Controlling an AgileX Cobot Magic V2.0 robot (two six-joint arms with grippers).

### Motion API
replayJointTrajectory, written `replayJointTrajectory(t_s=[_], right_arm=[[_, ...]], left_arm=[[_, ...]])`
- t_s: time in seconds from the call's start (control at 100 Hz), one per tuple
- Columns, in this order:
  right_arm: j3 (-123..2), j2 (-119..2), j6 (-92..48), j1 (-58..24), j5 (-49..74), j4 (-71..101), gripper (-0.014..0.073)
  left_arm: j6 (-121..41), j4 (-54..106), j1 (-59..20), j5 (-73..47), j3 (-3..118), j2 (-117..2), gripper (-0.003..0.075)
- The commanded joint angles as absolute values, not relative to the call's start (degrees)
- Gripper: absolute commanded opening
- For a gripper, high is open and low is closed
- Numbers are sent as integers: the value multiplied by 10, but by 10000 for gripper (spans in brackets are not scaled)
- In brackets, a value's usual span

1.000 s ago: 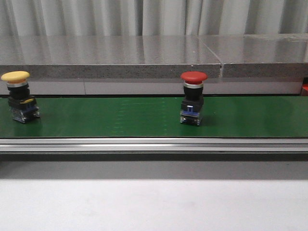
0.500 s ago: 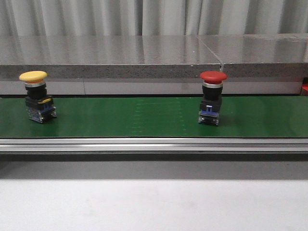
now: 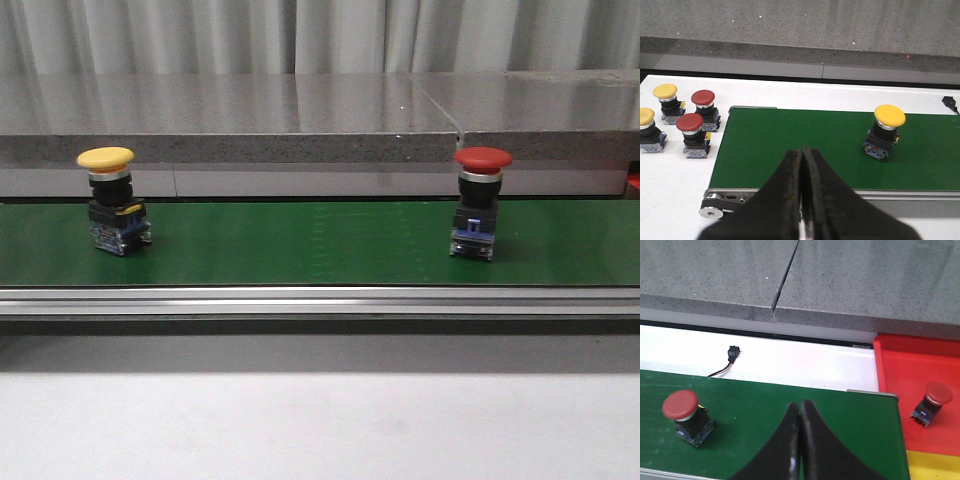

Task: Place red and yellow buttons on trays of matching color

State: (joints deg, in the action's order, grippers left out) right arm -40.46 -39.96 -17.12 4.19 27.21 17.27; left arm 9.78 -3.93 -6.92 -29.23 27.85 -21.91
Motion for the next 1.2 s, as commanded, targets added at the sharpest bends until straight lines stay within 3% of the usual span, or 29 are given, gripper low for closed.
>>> replayJointTrajectory(t_s=[0.0, 0.22, 0.3, 0.39, 0.54, 0.61, 0.83, 1.19], right_arm=[[-419, -397, -176, 40, 226, 181, -66], [-419, -397, -176, 40, 232, 187, -62], [-419, -397, -176, 40, 243, 188, -24], [-419, -397, -176, 40, 263, 188, 122], [-419, -397, -176, 40, 287, 189, 526], [-419, -397, -175, 40, 287, 191, 668], [-439, -426, -175, 40, 305, 224, 635], [-552, -605, -176, 39, 409, 233, 635]], left_arm=[[97, -37, -72, -253, 293, -222, -19], [97, -37, -72, -253, 293, -222, -19], [97, -37, -72, -253, 293, -222, -19], [97, -37, -72, -253, 293, -222, -19], [97, -37, -72, -253, 293, -222, -19], [97, -37, -72, -253, 293, -222, -19], [97, -37, -72, -253, 293, -222, -19], [97, -37, -72, -253, 293, -222, -19]])
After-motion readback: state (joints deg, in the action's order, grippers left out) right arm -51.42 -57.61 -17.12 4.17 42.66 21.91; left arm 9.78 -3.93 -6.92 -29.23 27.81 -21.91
